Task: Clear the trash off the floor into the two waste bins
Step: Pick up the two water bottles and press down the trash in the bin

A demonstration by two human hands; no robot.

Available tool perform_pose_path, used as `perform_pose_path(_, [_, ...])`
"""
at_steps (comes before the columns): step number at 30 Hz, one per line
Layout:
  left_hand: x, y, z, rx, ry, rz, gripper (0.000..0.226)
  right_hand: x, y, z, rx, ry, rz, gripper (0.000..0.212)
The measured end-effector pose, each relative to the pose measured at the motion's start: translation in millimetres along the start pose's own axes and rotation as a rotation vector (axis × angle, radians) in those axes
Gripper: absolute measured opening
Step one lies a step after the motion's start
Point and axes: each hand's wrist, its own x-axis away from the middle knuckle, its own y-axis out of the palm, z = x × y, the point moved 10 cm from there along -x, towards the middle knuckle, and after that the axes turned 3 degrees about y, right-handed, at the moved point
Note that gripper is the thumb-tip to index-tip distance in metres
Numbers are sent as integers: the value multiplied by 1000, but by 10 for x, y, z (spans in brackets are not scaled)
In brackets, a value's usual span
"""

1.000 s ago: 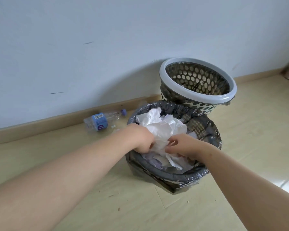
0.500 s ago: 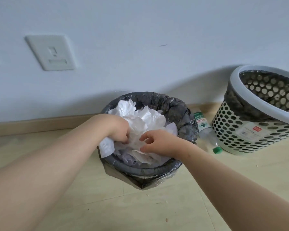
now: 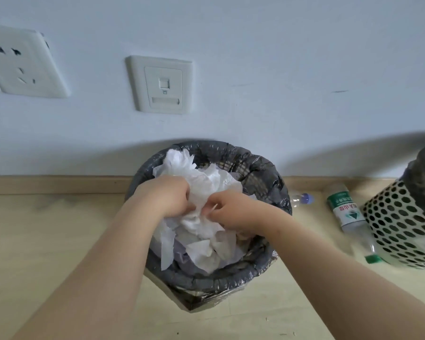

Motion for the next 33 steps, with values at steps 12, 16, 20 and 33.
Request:
perform_pose_path(12, [44,-851,1088,20,164,497,13,519,-1345,689,-298,-96,549,17])
perform_pose_path(16, [-27,-936,1767,210,292,591,12,588,-1606,1401,-528,-70,663,16])
perform_pose_path(20, [-408,-535,2368,570,320,468,15,528,-1491,2257,-644,100,721,20])
perform_pose_path(33, [-1601,893,2355,-11,-22,313,56,801,-1027,3842,-559,483,706,22])
